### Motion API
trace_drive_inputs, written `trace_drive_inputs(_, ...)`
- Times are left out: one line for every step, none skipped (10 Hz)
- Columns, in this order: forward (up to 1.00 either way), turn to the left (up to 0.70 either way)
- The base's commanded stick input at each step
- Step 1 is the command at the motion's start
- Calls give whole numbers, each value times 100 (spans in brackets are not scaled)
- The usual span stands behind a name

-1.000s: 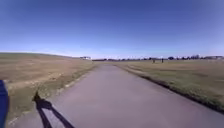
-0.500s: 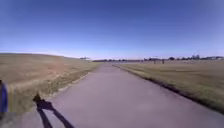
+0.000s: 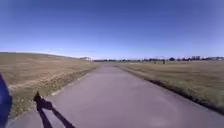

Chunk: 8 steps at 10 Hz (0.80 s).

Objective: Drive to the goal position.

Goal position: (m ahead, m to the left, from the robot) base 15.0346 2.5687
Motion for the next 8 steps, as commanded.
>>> trace_drive_inputs(70,0)
trace_drive_inputs(70,0)
trace_drive_inputs(70,0)
trace_drive_inputs(70,0)
trace_drive_inputs(70,0)
trace_drive_inputs(70,0)
trace_drive_inputs(70,0)
trace_drive_inputs(70,0)
